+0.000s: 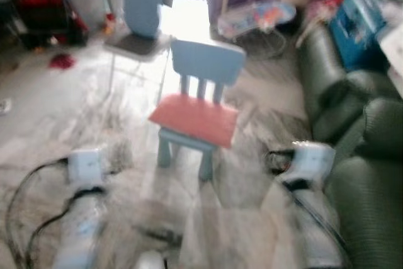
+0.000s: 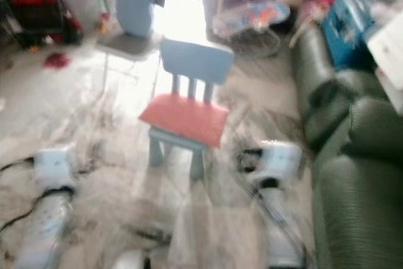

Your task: Move the pillow to the sofa

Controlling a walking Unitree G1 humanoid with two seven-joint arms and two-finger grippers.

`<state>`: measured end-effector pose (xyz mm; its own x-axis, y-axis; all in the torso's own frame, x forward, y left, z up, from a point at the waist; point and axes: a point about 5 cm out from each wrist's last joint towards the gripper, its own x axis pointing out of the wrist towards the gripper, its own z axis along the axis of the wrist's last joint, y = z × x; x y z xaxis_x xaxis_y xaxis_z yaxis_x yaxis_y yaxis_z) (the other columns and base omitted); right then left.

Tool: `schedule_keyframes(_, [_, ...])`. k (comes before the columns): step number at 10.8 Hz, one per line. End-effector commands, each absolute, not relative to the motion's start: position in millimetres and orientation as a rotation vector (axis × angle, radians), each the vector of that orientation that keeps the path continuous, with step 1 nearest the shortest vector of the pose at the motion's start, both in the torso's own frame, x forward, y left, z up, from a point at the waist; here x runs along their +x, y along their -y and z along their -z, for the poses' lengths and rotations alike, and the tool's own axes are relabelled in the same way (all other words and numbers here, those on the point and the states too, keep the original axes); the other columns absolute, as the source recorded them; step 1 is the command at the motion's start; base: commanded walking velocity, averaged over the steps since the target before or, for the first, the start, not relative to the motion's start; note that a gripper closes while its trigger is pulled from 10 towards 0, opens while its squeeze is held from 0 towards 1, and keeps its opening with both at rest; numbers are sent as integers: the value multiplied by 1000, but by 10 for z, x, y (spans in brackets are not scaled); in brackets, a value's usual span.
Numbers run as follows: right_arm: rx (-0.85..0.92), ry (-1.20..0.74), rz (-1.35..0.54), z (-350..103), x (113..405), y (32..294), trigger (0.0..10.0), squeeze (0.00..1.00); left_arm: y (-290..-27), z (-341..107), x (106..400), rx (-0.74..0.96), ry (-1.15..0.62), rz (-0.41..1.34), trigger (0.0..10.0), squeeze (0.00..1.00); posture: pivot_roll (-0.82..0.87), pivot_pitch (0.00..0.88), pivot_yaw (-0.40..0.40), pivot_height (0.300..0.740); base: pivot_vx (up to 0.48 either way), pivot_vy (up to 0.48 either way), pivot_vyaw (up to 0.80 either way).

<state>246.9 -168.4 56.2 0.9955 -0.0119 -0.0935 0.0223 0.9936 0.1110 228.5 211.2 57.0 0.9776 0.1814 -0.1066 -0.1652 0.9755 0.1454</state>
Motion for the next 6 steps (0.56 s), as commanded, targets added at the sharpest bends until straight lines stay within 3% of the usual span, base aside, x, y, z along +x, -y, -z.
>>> schedule_keyframes(1, [96,-128,68,-462,2410,1812,10000,0,-2032,-508,2267,138,-129,-153,10000,0,60,23,-66,740,0,0,0])
schedule_keyframes(6, [5,-34,138,-567,2506,1858,10000,0,-2066,-513,2342,211,-90,-197,10000,0,44,51,-63,740,0,0,0])
